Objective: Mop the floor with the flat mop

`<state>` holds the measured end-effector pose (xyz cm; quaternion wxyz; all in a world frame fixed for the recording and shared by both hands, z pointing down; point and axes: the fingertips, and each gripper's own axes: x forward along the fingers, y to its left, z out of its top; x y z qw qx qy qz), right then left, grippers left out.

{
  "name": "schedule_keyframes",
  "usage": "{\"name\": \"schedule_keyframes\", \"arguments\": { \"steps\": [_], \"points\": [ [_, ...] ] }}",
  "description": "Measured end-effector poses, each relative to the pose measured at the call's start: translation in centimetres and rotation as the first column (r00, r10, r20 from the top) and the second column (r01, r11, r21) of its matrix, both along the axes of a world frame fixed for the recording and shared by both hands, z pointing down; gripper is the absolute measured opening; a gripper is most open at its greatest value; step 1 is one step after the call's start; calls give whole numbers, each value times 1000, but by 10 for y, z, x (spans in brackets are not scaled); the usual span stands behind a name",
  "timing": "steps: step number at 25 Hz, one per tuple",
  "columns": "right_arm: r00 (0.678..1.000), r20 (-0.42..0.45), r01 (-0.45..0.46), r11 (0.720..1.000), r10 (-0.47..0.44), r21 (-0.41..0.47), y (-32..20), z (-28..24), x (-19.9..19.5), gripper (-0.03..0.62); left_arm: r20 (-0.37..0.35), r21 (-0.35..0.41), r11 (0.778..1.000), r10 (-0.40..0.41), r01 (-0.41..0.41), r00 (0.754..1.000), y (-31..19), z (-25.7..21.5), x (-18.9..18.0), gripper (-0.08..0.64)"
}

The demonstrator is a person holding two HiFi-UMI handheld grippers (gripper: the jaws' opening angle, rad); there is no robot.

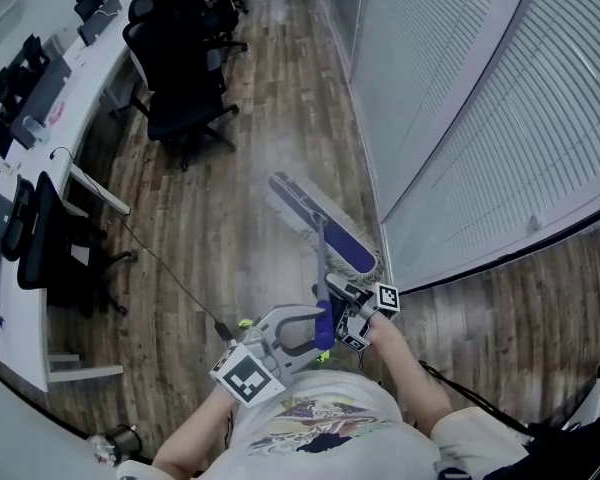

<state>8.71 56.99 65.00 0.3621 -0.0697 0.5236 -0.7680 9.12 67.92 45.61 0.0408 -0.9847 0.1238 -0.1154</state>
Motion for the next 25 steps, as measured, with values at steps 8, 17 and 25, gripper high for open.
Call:
{"name": "schedule_keyframes", "arguments": {
  "steps": [8,17,25],
  "points": [
    [1000,0,15,999,-15,29,-13,-2,1,256,-12,-8,1000,-8,8,1000,-7,-4,13,158],
    [947,-127,299,954,-296,6,-25,-3,-6,256,-111,-53,997,-68,63,992,-23,-12,13,164],
    [917,-129,385,922,-378,41,-57,-9,-12,256,-283,-108,976,-215,192,935,-63,-29,9,164]
  ]
}}
